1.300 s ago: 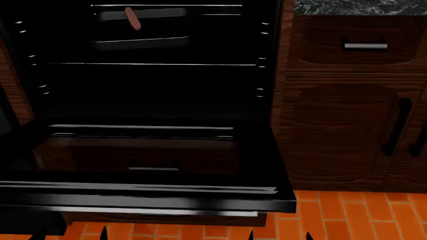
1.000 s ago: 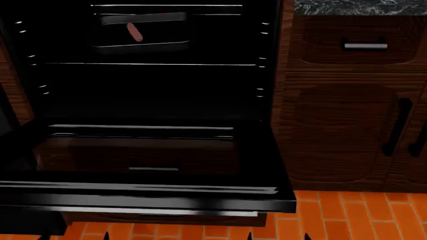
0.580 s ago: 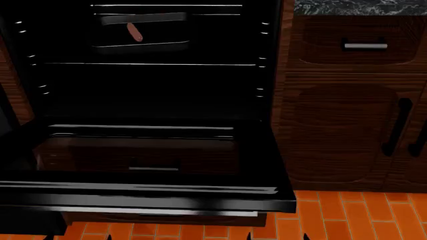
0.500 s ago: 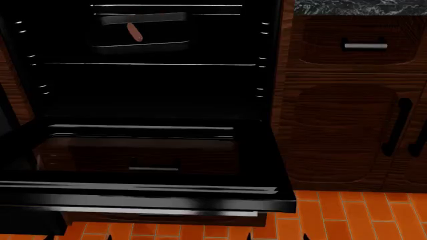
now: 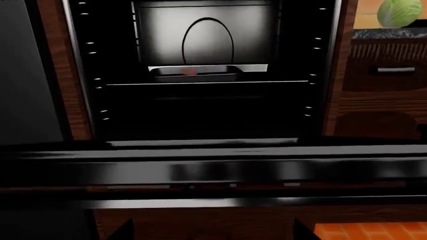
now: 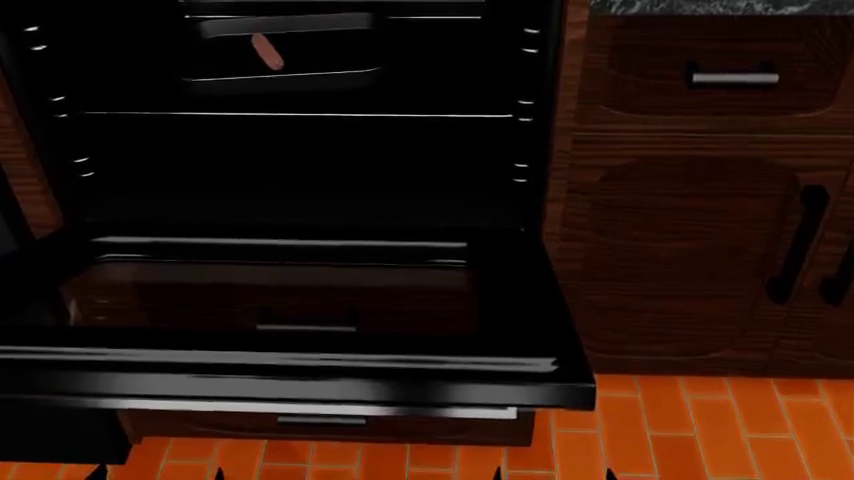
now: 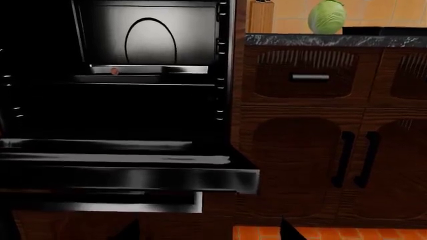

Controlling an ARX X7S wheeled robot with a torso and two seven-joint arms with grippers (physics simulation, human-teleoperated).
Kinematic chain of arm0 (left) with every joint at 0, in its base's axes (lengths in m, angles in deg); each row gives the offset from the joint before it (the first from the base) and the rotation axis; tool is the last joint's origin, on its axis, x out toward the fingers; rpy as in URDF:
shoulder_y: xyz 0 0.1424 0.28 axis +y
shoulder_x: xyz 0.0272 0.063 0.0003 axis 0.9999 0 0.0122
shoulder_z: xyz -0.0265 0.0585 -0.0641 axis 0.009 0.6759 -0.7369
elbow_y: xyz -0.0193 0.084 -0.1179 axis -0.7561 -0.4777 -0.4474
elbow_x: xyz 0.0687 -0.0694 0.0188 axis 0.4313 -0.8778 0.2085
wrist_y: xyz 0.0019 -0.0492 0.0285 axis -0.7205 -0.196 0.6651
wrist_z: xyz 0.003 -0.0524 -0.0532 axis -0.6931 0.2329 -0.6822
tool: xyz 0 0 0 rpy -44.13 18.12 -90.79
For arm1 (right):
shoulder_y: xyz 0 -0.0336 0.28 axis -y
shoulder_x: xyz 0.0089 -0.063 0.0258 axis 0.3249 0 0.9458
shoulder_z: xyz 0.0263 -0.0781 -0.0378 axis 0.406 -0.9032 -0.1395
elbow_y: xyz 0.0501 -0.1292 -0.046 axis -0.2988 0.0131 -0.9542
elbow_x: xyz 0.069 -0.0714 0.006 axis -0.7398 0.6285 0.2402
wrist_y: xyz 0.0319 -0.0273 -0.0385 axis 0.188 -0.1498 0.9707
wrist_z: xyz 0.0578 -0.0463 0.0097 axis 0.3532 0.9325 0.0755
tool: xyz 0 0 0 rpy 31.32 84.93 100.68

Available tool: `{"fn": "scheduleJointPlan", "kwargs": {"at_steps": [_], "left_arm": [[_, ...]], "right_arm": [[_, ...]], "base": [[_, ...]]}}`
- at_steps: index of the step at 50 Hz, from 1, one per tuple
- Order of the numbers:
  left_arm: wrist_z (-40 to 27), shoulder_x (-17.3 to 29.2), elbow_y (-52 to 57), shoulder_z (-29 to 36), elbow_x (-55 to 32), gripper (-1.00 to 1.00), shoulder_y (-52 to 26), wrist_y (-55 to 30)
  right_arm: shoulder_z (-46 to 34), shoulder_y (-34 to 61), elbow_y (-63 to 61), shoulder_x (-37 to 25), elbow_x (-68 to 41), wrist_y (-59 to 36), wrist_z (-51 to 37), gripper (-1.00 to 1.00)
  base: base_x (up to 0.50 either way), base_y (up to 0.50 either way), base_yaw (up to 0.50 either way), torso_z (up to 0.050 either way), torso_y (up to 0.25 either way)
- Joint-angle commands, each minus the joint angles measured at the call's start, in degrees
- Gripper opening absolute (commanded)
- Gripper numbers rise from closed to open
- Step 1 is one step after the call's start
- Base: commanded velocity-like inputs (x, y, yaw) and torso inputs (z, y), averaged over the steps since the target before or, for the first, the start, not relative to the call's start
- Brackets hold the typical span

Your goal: Close the oven door

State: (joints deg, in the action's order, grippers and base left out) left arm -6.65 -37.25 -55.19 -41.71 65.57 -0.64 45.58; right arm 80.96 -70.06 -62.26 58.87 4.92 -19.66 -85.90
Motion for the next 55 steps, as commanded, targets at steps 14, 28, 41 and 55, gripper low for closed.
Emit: {"fn": "scheduleJointPlan", "kwargs": {"at_steps": [14, 28, 41, 55], "left_arm": [[-1.47, 1.17, -2.71, 1.81, -0.95, 1.0, -0.51, 2.2], [-2.05, 1.64, -3.12, 2.77, -1.46, 1.0, -0.79, 2.17], [-3.01, 2.75, 2.66, 3.36, -2.55, 1.0, -0.32, -2.97], [-2.81, 2.03, -8.32, 4.26, -2.45, 1.0, -3.04, 3.26]], "right_arm": [[-1.5, 0.3, 0.32, -1.17, -1.4, -0.08, -1.47, 1.0], [-2.07, 0.78, 1.34, -1.65, -2.33, 0.04, -1.94, 1.0], [-2.7, 1.05, 1.67, -2.13, -2.86, -0.16, -2.41, 1.0], [-3.17, 2.99, 6.61, -2.03, -4.08, 0.5, -2.07, 1.0]], "base": [[0.0, 0.0, 0.0, -0.034, 0.0], [0.0, 0.0, 0.0, -0.035, 0.0], [0.0, 0.0, 0.0, -0.04, 0.0], [0.0, 0.0, 0.0, -0.04, 0.0]]}}
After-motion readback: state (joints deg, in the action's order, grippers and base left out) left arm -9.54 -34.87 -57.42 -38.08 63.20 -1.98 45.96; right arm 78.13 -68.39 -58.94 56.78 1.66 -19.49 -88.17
